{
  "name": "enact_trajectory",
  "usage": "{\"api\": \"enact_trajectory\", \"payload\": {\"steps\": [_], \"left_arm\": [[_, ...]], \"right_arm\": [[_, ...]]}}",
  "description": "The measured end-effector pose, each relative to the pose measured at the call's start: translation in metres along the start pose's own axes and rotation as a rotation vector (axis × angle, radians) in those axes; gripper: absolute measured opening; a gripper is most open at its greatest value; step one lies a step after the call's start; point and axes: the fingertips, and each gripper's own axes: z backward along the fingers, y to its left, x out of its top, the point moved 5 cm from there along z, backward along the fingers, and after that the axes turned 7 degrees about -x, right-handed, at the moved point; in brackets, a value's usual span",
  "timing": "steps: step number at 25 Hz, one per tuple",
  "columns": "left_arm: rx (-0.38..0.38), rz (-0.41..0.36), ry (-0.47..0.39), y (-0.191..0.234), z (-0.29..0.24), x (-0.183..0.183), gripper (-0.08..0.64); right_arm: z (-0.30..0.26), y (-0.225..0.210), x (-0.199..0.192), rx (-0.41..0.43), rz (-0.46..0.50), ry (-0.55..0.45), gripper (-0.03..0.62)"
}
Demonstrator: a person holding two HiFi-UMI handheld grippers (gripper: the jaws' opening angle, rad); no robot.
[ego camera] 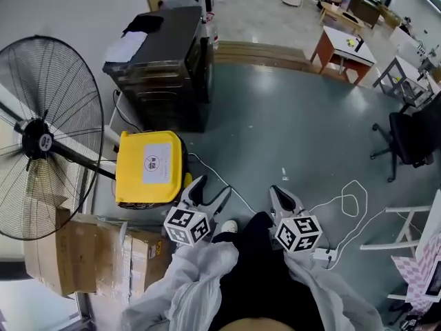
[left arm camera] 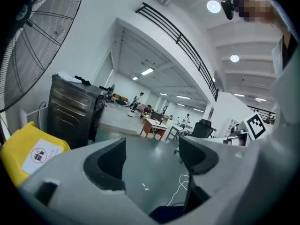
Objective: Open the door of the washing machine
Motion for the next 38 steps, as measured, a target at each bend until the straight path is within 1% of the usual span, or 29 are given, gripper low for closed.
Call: {"api": "enact_trajectory", "payload": {"steps": [3, 5, 10, 14, 19, 22, 24, 26, 30, 33, 38], "left_arm": [[0.015, 0.013, 0.04, 0.01, -0.011, -0.005, 0.346], [0.014, 0.01, 0.049, 0.015, -0.022, -0.003, 0.346], [0.031, -0.003, 0.045, 0.046, -0.066, 0.019, 0.346], [0.045, -0.005, 0.037, 0.075, -0.117, 0.043, 0.346], [0.062, -0.002, 0.008, 0.11, -0.192, 0.082, 0.345], [0.084, -0.018, -0.023, 0.126, -0.234, 0.108, 0.345], [0.099, -0.023, -0.044, 0.135, -0.254, 0.118, 0.346], [0.12, -0.007, -0.052, 0.147, -0.27, 0.119, 0.345], [0.158, 0.039, -0.032, 0.167, -0.292, 0.113, 0.346], [0.198, 0.067, -0.01, 0.184, -0.303, 0.111, 0.346], [0.247, 0.064, 0.002, 0.229, -0.337, 0.122, 0.345]], "right_arm": [[-0.016, -0.007, 0.0, 0.003, -0.008, 0.026, 0.011], [-0.029, -0.013, 0.003, 0.009, -0.017, 0.036, 0.011], [-0.083, -0.028, 0.023, 0.046, -0.02, 0.049, 0.011], [-0.133, -0.055, 0.054, 0.064, -0.015, 0.045, 0.011], [-0.201, -0.105, 0.103, 0.073, -0.005, 0.046, 0.011], [-0.241, -0.13, 0.138, 0.104, 0.003, 0.029, 0.011], [-0.263, -0.141, 0.155, 0.134, 0.03, 0.014, 0.011], [-0.284, -0.153, 0.163, 0.148, 0.047, 0.018, 0.011], [-0.319, -0.171, 0.17, 0.165, 0.004, 0.058, 0.011], [-0.337, -0.177, 0.173, 0.183, 0.001, 0.085, 0.011], [-0.384, -0.19, 0.182, 0.196, -0.007, 0.11, 0.011]]}}
